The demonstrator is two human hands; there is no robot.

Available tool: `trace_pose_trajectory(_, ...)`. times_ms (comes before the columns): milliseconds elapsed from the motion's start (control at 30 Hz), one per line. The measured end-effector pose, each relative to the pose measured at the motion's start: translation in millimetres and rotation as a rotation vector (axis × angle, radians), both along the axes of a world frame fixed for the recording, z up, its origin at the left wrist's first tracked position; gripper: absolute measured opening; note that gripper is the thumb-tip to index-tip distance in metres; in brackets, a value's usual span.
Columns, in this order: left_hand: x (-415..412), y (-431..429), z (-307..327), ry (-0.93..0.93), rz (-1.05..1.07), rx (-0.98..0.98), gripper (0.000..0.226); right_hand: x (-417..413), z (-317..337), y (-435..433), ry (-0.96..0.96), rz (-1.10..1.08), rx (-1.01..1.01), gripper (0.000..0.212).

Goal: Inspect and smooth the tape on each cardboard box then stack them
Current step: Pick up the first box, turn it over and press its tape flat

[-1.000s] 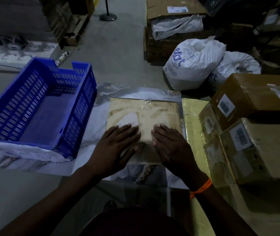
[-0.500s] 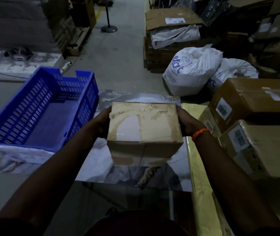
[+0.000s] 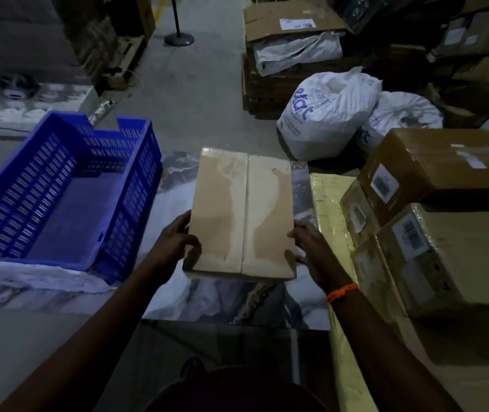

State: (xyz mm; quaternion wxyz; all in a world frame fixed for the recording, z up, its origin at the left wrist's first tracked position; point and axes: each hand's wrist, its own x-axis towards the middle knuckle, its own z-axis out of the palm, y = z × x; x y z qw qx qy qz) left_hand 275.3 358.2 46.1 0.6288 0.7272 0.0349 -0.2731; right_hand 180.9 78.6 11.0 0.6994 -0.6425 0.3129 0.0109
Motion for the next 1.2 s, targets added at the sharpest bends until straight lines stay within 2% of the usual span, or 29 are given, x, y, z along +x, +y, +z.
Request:
trace_pose_trajectory(167,-37,22,-41,0.046,0.019,-0.031,0.049,-40,-33,18,0.076,-0.040,-0.068,0.028)
trace_pose_trajectory(267,-48,25,-56,0.106,0.135,-0.021,0.028,-45,-48,15,0.061,-0.017,-0.112,0.021)
trace_pose_trajectory(333,-44,21,-59,0.083,0.189,-0.005,0.020,-34,-54,8,0.064,0.020,-0.180,0.022)
trace_pose_trajectory(400,-28,15,-57,0.032,0.158,0.032,0.017,-14,-53,3,0.072,0.044,-0.197,0.030)
trace_pose_trajectory(500,9,-2,-51,-0.053,0.072,0.119,0.025,29,-43,-3,0.090,0.067,-0.154,0.039)
trace_pose_trajectory(633,43,-32,-41,0.048,0.036,0.127,0.015,70,-30,-3,0.077,0.078,-0.087,0.031)
trace_pose_trajectory(733,49,-35,-41,-0.019,0.063,0.157,0.027,76,-20,-4,0.008,0.024,-0.075,0.024)
trace_pose_trajectory(800,52,-29,-39,-0.102,0.088,0.107,0.038,71,-10,-9,-0.056,-0.008,-0.048,0.028)
trace_pose_trajectory(933,49,-22,-21,-0.178,0.219,-0.007,0.081,49,23,-11,-0.231,-0.014,-0.150,0.032)
trace_pose_trajectory(1067,22,-23,-3,-0.245,0.250,-0.074,0.078,20,32,-1,-0.343,-0.171,-0.166,0.029)
trace_pose_trajectory(1200,-12,-17,-11,-0.305,0.303,-0.060,0.067,-9,16,12,-0.383,-0.232,-0.181,0.021)
